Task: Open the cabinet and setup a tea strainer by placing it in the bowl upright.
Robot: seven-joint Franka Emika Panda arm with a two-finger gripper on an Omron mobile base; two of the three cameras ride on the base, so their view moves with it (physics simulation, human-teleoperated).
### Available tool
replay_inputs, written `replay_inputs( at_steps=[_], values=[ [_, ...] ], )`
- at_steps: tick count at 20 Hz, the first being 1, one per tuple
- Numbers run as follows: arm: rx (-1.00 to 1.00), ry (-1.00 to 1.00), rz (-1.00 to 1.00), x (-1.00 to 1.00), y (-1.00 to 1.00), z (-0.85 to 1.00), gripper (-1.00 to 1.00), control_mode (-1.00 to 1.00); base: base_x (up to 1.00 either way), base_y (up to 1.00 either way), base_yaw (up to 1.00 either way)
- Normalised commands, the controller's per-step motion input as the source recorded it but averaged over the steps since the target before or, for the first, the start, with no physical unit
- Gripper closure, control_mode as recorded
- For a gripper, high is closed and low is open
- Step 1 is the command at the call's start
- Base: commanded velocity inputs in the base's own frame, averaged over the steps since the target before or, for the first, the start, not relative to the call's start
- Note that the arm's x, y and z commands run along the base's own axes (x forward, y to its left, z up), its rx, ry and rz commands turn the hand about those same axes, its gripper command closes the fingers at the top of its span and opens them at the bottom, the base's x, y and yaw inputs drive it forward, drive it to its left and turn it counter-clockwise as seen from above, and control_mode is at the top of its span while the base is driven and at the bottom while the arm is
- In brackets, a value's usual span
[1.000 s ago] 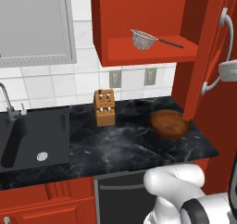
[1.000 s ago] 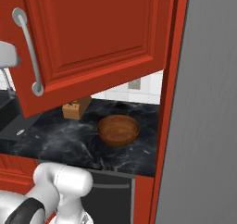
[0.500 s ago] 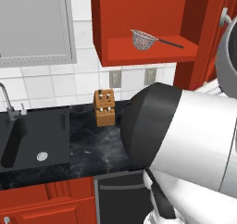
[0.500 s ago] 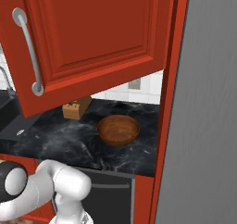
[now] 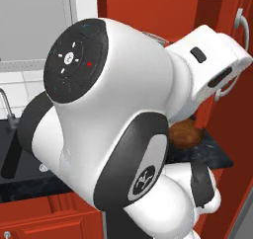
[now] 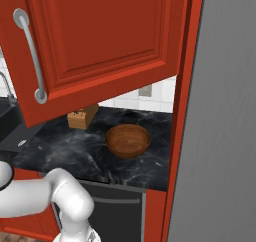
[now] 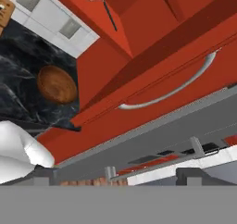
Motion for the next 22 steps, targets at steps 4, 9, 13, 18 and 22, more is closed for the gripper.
replay_inputs(
  at_steps=[4,9,13,18,22],
  values=[
    [-0.06,-0.01,0.00,0.63,0.06,-0.51,-1.00,-1.00,0.00,0.00,0.00],
    [-0.13,0.01,0.00,0.69,-0.05,-0.52,-1.00,-1.00,0.00,0.00,0.00],
    [-0.07,0.02,0.01,0.74,-0.43,-0.53,-1.00,-1.00,0.00,0.00,0.00],
    [-0.09,0.00,0.04,0.65,-0.18,-0.53,-1.00,-1.00,0.00,0.00,0.00],
    [-0.22,0.16,-0.01,0.36,-0.29,-0.42,-1.00,-1.00,0.00,0.00,0.00]
  ],
)
